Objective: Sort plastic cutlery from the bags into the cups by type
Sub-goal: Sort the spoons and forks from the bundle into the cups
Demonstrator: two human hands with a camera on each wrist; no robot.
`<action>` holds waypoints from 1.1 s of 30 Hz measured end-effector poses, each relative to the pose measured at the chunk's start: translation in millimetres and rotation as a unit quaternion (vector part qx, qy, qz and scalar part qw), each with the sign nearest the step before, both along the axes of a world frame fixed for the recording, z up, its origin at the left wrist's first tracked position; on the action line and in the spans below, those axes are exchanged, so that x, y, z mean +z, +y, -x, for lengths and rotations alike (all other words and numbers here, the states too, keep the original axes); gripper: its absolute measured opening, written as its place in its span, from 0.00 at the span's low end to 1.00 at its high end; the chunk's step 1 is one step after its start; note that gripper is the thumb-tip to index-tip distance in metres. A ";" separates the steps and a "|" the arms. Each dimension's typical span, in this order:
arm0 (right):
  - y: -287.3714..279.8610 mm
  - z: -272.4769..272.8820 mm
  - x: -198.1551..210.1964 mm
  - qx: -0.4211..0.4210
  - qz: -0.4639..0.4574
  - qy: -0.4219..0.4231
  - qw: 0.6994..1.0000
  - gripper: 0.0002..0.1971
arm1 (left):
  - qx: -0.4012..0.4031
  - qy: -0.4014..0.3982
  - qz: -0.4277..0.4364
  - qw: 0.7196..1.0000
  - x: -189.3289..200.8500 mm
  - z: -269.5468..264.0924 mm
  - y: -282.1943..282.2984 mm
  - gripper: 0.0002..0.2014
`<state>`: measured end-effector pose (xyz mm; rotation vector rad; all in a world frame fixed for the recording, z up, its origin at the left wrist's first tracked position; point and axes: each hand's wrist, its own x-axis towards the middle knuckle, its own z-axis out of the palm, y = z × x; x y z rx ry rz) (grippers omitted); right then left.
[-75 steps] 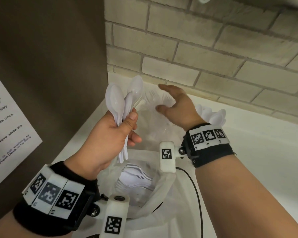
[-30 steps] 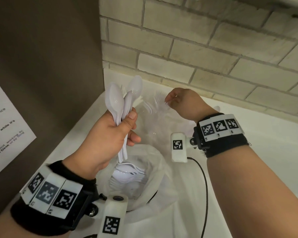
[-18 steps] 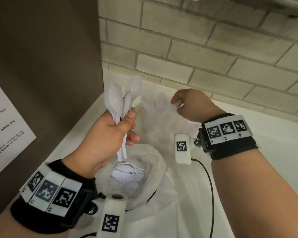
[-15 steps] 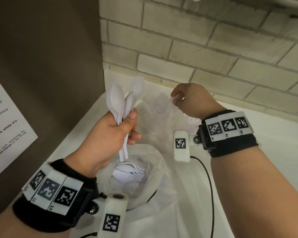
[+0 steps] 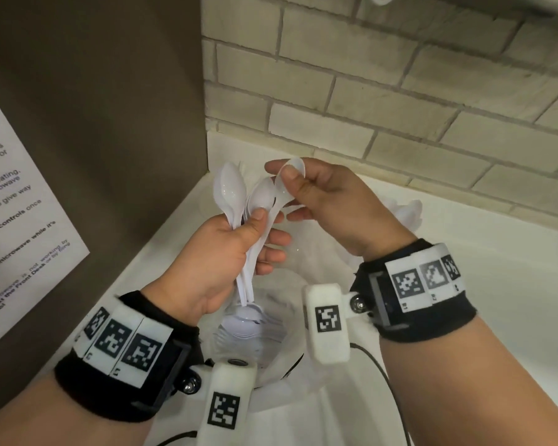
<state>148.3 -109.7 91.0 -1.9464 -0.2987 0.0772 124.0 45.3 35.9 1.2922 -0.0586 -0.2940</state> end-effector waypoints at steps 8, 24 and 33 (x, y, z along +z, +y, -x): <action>9.7 9.3 -20.3 0.063 -0.063 0.050 0.995 0.14 | -0.089 0.026 0.039 0.995 0.3 6.4 4.8 0.18; 30.2 12.2 -24.8 -0.094 -0.250 0.077 0.961 0.17 | -0.127 -0.121 -0.207 0.963 -5.5 5.5 -1.3 0.13; 12.9 18.2 -39.9 0.066 -0.304 0.061 0.949 0.26 | -0.134 -0.164 -0.309 0.927 -2.3 8.3 -2.4 0.18</action>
